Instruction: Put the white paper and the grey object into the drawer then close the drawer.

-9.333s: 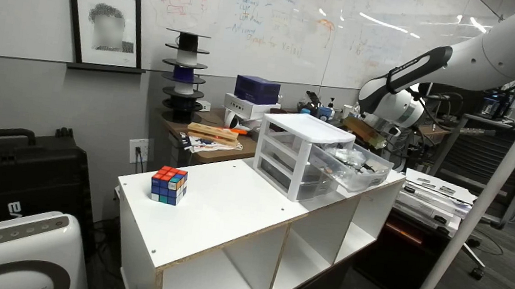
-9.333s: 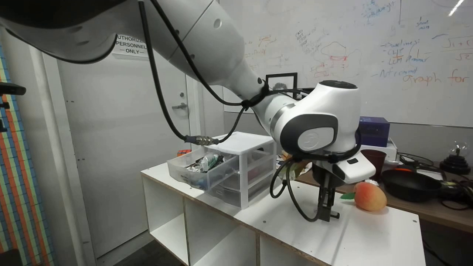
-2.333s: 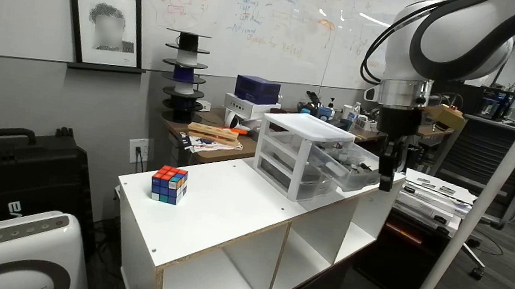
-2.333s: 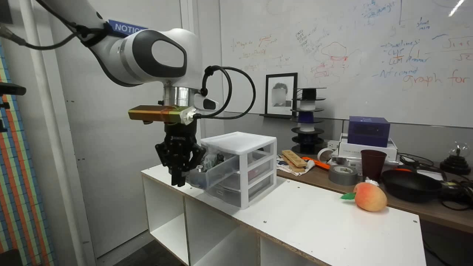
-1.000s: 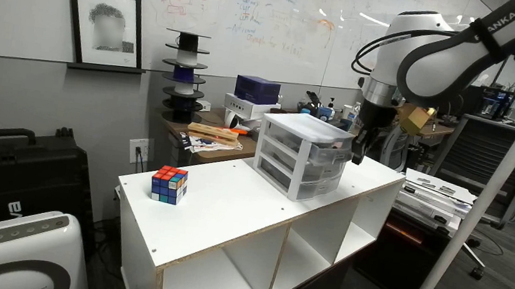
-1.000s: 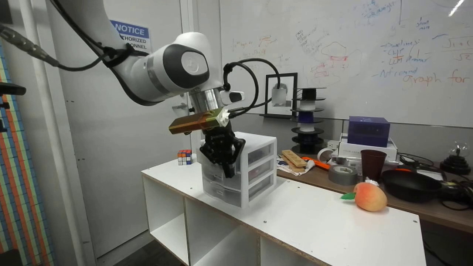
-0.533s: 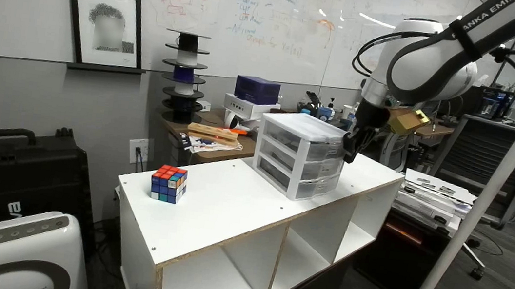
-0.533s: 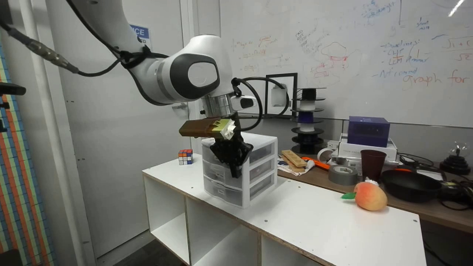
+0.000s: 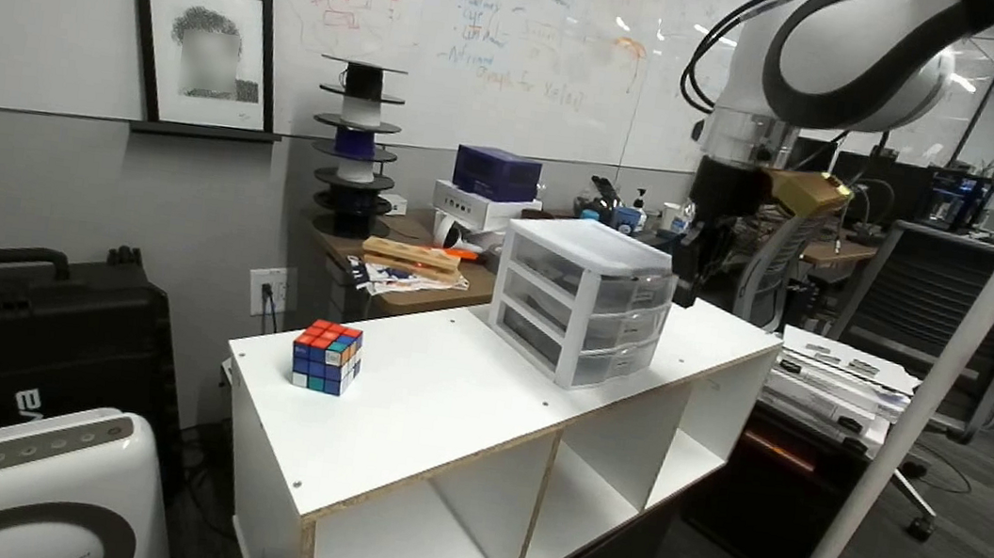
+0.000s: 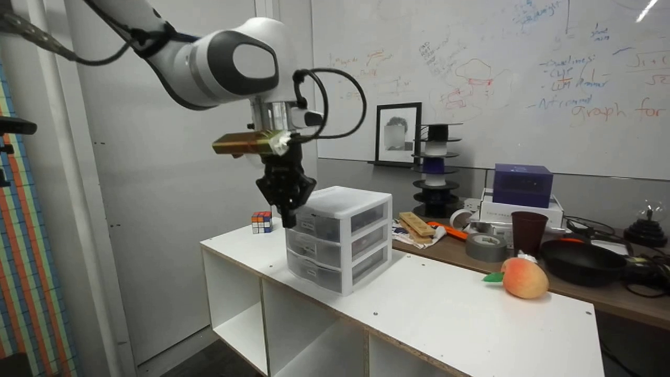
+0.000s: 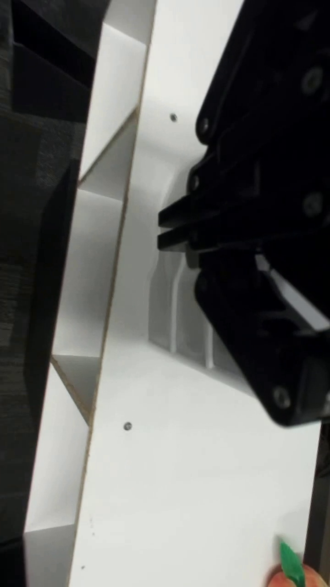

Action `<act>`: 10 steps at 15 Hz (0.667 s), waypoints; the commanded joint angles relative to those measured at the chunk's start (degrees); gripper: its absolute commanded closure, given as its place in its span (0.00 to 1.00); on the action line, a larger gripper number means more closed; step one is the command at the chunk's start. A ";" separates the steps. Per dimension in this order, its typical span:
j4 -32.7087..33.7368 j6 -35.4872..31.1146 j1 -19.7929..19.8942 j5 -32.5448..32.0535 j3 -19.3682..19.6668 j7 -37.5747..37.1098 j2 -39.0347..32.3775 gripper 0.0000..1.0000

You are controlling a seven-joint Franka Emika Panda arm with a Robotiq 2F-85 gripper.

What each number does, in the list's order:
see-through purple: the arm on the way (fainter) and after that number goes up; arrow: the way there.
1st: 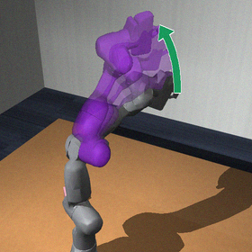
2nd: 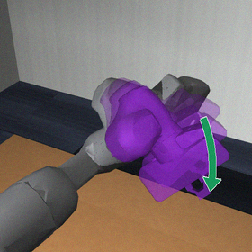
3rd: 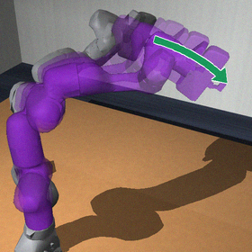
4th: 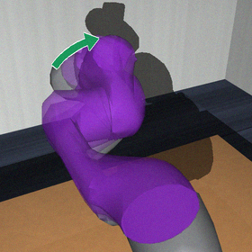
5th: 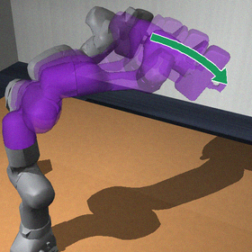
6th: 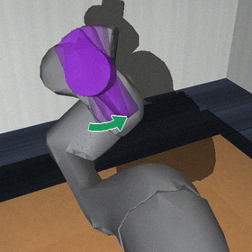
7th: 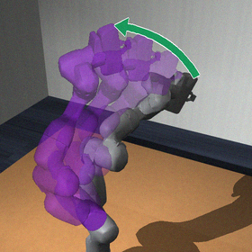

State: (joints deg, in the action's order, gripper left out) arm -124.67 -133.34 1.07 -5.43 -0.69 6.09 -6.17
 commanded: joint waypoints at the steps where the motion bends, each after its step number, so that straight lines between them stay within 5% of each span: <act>1: -3.16 13.66 -2.55 -1.11 -1.23 -5.27 12.05 0.90; 7: -0.02 34.12 -3.39 0.50 -2.68 -8.73 27.73 0.88; 8: 1.28 36.68 -3.31 1.73 -2.28 -8.66 30.00 0.65; 10: 6.21 42.49 -3.87 9.10 -0.27 -7.42 32.43 0.58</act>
State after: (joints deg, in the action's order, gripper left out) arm -123.58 -97.84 -2.23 -3.57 -2.93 -2.03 21.86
